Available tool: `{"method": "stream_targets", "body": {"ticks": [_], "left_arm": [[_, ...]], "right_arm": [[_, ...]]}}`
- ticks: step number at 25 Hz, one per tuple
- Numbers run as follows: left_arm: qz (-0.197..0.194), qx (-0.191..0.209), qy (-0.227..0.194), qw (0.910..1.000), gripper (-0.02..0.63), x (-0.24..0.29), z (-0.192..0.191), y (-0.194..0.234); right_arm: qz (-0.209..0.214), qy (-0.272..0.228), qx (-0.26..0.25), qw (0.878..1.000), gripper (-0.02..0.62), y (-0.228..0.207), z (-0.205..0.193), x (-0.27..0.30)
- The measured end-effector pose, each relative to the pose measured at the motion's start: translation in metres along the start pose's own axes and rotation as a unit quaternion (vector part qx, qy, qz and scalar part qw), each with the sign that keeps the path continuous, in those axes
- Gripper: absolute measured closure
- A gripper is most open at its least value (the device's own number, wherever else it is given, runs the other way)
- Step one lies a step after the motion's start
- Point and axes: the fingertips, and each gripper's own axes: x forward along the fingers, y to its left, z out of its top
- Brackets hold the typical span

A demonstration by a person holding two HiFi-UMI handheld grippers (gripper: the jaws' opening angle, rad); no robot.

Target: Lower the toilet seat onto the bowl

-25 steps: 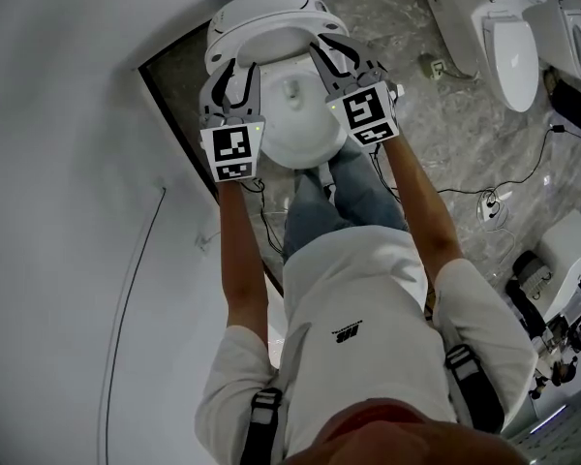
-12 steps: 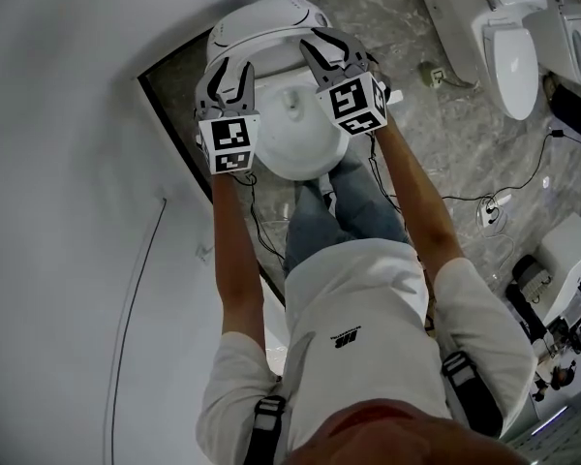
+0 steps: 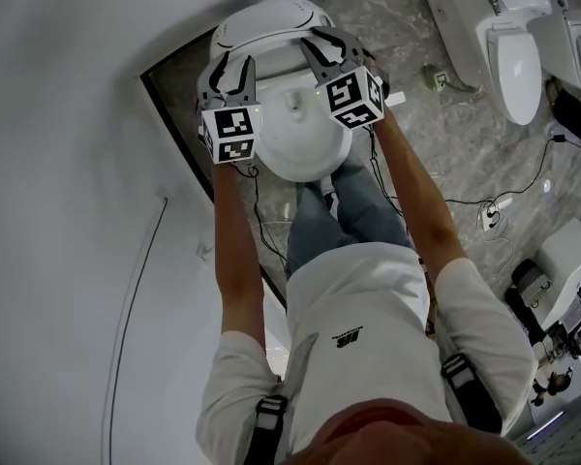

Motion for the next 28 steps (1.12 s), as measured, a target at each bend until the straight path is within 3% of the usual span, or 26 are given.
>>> {"method": "stream_targets", "body": {"ticks": [28], "left_arm": [[-0.024,-0.026,-0.006,0.9994,0.462,-0.014,-0.014,-0.016]], "right_arm": [[-0.011,-0.014,0.019,1.000,0.503,0.017,-0.010,-0.029]]}}
